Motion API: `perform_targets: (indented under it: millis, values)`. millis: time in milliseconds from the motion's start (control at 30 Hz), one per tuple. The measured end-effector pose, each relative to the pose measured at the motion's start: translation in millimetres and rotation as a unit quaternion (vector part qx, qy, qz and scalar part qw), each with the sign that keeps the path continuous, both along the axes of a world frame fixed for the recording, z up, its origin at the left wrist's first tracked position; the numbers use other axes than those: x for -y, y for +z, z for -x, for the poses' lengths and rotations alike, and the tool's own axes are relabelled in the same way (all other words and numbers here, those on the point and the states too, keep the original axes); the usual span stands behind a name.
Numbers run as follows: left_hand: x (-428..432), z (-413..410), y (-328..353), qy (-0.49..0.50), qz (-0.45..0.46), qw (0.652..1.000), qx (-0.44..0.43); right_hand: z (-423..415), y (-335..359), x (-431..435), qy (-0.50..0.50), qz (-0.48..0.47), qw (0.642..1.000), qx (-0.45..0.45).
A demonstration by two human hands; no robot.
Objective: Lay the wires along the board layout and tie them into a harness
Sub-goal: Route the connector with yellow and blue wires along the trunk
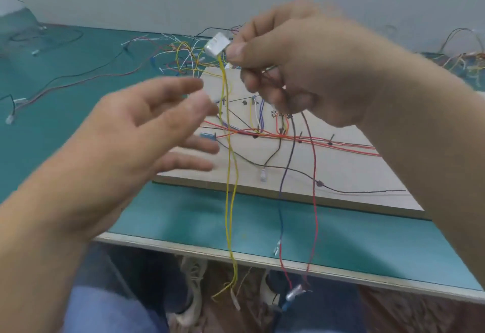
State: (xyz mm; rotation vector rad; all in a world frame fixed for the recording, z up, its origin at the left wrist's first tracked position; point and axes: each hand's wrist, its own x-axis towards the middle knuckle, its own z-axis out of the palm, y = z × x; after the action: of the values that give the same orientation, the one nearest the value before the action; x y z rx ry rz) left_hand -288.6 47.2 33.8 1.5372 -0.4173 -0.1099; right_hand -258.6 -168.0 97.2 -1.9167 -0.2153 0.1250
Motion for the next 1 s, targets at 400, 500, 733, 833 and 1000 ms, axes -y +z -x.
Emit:
perform_targets:
  millis: [400,500,733,833,1000]
  values:
    - [9,-58,20,-0.017,-0.053,0.996,-0.066,-13,-27,2,0.060,0.006,0.996,-0.065]
    - [1,-69,18,-0.024,-0.077,0.991,-0.109,-19,-42,-1,0.056,-0.016,0.991,-0.118]
    - [-13,-95,2,0.054,-0.125,0.979,-0.152,-29,-56,-2,0.018,0.003,0.989,-0.148]
    - [-12,-103,-6,0.074,-0.153,0.974,-0.149,-35,-55,0,-0.001,0.029,0.988,-0.149]
    - [-7,-112,-17,0.132,-0.214,0.961,-0.119,-39,-59,1,-0.024,0.082,0.993,-0.079]
